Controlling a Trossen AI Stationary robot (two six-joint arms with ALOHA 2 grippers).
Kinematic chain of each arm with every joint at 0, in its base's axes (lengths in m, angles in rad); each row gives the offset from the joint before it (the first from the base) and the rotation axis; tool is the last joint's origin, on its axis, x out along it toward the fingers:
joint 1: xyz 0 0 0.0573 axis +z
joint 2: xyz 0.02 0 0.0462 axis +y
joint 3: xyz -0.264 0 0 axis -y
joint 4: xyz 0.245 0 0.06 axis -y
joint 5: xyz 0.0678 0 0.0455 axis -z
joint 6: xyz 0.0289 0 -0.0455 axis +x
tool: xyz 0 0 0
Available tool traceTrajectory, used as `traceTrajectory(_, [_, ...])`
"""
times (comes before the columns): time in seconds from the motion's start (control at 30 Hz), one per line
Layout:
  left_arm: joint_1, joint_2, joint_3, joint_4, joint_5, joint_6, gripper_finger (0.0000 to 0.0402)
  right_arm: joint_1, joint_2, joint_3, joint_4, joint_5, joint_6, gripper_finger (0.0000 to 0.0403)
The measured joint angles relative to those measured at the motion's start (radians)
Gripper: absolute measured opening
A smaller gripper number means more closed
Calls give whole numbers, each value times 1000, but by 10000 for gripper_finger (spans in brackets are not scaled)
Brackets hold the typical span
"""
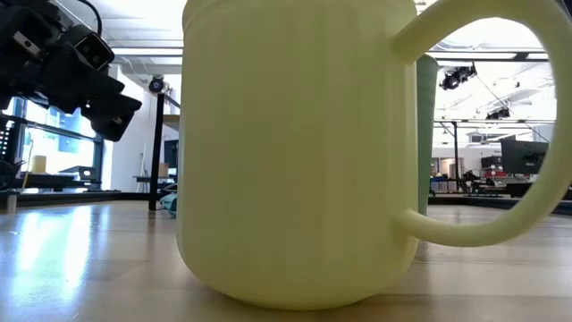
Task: Stack small to large cups/mugs on shelf
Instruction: Put the purple cup on the shelf
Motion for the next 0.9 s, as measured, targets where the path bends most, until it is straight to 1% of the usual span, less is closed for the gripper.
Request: traceTrajectory(0.9, [0,0,0,0,0,1,150,0,0,0,-9,-27,18,0])
